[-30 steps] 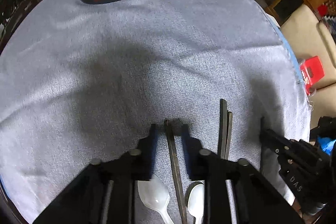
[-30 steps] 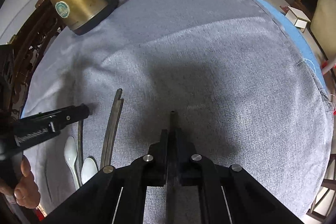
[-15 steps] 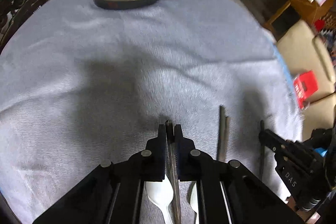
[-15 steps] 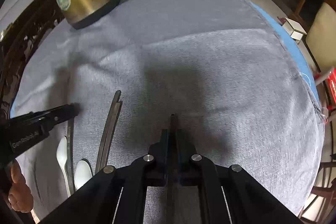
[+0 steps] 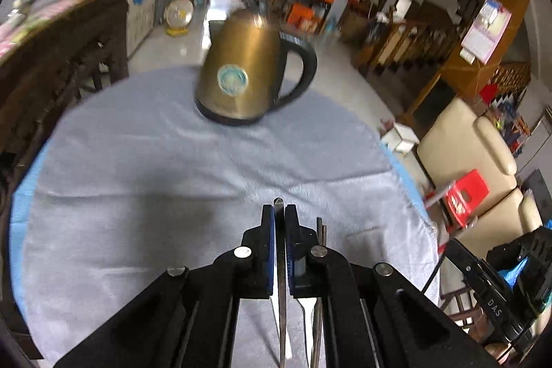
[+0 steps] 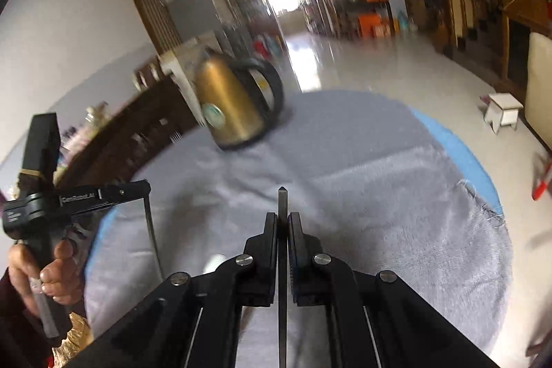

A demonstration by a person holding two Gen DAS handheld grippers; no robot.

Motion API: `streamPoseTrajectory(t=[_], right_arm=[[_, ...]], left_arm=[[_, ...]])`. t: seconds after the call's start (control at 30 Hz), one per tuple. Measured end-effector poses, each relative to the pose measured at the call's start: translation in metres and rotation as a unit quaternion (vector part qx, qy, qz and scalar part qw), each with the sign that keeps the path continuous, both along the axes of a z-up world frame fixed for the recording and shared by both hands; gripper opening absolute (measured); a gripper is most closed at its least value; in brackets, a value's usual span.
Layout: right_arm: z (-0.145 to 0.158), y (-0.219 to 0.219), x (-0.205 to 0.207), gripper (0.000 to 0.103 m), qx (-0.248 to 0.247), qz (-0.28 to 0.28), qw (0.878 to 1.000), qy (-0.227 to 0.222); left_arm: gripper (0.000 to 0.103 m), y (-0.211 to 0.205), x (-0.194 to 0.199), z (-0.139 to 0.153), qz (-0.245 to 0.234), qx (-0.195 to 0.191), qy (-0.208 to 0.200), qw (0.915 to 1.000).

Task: Organize utensils
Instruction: 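Lift both held chopsticks and lower them into the dark metal cup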

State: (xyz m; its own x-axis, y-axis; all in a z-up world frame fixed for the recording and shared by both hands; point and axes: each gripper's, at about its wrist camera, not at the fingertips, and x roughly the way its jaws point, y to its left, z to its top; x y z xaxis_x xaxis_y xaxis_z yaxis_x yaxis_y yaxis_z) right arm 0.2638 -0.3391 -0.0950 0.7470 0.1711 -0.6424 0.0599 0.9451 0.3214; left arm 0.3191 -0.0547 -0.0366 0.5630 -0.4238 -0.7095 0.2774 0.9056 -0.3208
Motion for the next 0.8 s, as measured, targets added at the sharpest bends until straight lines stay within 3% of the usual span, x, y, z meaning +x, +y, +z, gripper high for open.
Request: streamPoseTrajectory(t=[0.4,0.8], right_arm=[[0.072,0.035,-0.094,0.006,-0.049,-0.036,0.991,-0.123],[0.138,0.062,-0.168,0.006,-0.045,-0.027,0.978,-0.204]], left_arm=[[0.005,0.072,-0.082,0.050,0.067,-0.028,-0.081,0.9941],[0.005,0.099,-0.167,0.108,0.061,-0.040,-0.144,0.9869]])
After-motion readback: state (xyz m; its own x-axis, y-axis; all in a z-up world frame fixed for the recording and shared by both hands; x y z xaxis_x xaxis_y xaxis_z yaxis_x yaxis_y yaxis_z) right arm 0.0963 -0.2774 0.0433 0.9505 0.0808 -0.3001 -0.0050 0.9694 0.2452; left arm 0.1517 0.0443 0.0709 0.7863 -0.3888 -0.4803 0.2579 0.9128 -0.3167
